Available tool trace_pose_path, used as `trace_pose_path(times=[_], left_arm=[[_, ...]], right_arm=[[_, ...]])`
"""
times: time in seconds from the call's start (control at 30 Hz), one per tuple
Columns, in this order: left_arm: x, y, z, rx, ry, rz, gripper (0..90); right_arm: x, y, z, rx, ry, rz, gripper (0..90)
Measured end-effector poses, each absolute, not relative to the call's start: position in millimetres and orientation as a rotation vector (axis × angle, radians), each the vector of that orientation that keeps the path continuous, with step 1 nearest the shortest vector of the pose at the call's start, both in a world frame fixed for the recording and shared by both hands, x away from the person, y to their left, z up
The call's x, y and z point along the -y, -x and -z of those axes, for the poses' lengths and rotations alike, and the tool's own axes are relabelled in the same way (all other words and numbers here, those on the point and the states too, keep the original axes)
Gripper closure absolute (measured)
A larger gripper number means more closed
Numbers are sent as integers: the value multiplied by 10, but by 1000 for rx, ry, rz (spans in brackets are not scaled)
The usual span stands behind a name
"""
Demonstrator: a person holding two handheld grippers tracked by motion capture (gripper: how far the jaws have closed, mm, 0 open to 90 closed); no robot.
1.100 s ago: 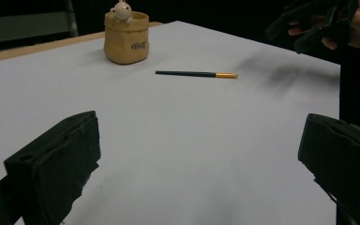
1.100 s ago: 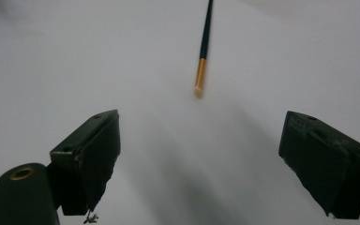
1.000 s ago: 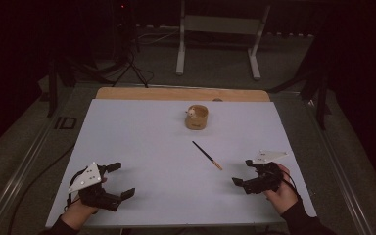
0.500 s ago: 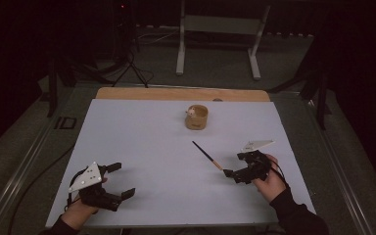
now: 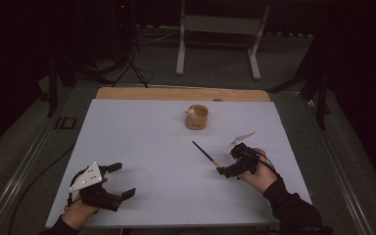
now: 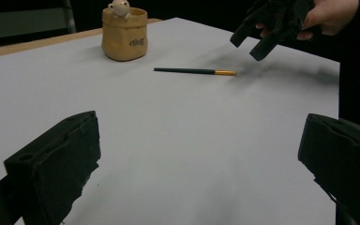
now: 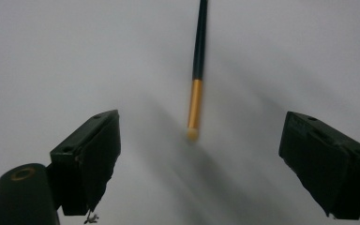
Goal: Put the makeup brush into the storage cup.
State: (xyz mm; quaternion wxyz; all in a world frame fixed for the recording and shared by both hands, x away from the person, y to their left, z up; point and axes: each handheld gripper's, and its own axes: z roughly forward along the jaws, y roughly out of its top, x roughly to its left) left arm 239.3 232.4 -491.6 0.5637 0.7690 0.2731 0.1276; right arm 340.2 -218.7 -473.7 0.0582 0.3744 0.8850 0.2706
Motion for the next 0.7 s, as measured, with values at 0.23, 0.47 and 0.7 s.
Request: trace_pose_path(times=[0.23, 0.47, 0.7], left_arm=[[-2321, -2394, 4917, -645, -1812, -297, 5], [-2325, -2398, 4919, -651, -1812, -296, 5], [-2322, -2397, 4921, -647, -1816, -297, 5]], right_arm=[[2109, -3491, 4719, -2712, -1147, -768, 152], [2012, -3610, 4661, -2745, -1173, -682, 240], [1893, -3708, 4628, -2788, -1179, -594, 294]])
